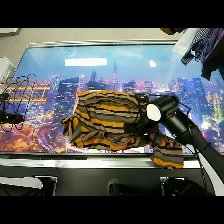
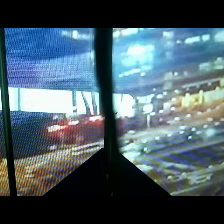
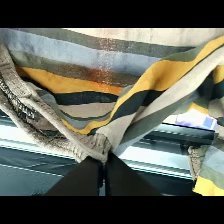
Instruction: Fold the clothes and pants, and hang the long-sleeved shirts on hangers.
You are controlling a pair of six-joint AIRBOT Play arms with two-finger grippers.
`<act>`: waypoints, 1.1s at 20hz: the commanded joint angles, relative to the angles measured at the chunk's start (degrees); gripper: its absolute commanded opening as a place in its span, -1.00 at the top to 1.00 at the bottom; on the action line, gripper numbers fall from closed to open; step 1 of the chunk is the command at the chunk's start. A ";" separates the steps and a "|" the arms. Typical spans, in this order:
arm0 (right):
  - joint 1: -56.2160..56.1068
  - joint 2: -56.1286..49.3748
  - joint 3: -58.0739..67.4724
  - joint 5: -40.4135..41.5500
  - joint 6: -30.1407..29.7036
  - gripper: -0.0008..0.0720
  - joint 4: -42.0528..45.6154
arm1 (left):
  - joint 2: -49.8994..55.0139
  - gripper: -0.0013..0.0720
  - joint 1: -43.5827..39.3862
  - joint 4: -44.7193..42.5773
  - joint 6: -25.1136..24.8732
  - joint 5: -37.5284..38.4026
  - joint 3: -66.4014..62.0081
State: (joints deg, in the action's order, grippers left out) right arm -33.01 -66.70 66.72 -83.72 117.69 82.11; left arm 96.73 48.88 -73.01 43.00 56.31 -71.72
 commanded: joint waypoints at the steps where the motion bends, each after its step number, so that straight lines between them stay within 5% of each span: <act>1: 0.00 -0.02 0.04 0.15 0.00 0.89 0.79 | -0.52 0.91 -0.04 7.82 -0.02 -0.46 -2.64; 6: 0.00 -0.02 0.04 0.28 2.71 0.89 5.79 | -5.11 0.91 -1.40 23.85 0.00 2.29 -8.61; 16: 0.02 -0.04 0.02 6.62 8.20 0.89 13.14 | -23.56 0.91 -14.56 24.02 5.09 -7.50 -16.50; 22: 0.02 -0.81 0.02 8.20 11.13 0.89 14.71 | -32.50 0.92 -26.75 23.80 8.48 3.06 -11.67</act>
State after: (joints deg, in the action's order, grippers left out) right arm -33.01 -66.96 66.72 -76.20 127.24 95.98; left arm 68.42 27.81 -48.95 50.26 55.24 -86.35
